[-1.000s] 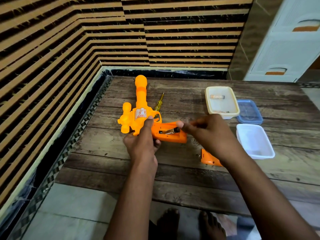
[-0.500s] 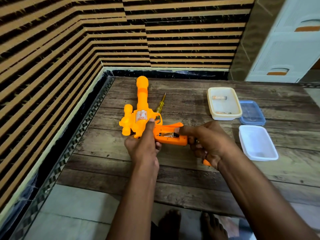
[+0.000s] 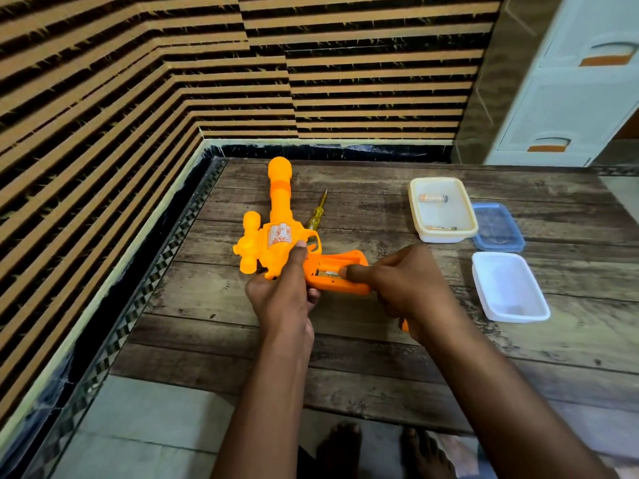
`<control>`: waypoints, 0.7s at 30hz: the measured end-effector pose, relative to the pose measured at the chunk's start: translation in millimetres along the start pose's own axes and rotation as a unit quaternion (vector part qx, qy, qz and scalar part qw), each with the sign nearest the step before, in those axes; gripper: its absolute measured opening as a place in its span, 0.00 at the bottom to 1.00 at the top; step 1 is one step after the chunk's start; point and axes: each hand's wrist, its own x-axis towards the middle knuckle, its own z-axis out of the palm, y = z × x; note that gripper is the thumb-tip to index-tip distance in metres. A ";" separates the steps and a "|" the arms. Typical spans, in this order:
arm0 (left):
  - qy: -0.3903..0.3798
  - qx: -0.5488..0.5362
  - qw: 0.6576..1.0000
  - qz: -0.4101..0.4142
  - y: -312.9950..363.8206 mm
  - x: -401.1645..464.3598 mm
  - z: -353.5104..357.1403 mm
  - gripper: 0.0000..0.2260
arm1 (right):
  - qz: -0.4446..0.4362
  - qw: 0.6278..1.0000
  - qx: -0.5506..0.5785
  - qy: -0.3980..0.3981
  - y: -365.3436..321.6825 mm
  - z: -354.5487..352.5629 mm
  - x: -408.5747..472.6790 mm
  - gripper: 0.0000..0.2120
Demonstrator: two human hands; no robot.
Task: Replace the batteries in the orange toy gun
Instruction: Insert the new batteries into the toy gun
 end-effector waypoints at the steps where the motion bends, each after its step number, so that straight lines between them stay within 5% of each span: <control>1: 0.000 0.000 1.000 0.001 0.7 0.5 -0.7 0.07 | 0.004 1.000 0.023 -0.008 0.0 -2.5 -0.5 0.18; 4: 0.005 -0.001 1.000 -0.002 1.4 1.6 -0.9 0.07 | 0.033 0.980 0.190 -0.053 -3.4 -13.6 -3.4 0.02; 7: 0.009 0.004 1.000 -0.004 2.4 1.8 -1.7 0.08 | 0.066 0.945 0.299 -0.119 -4.3 -29.0 -1.3 0.15; 10: 0.009 0.004 1.000 -0.010 4.3 1.1 -1.7 0.08 | 0.058 0.931 0.323 -0.162 -3.1 -38.4 -2.3 0.21; 13: 0.011 0.007 1.000 -0.009 5.1 1.8 -2.6 0.08 | 0.057 0.918 0.365 -0.146 -2.6 -41.9 -3.7 0.13; 21: 0.005 0.012 1.000 -0.011 4.5 2.8 -2.6 0.08 | 0.029 0.959 0.274 -0.063 -1.3 -40.3 -3.2 0.07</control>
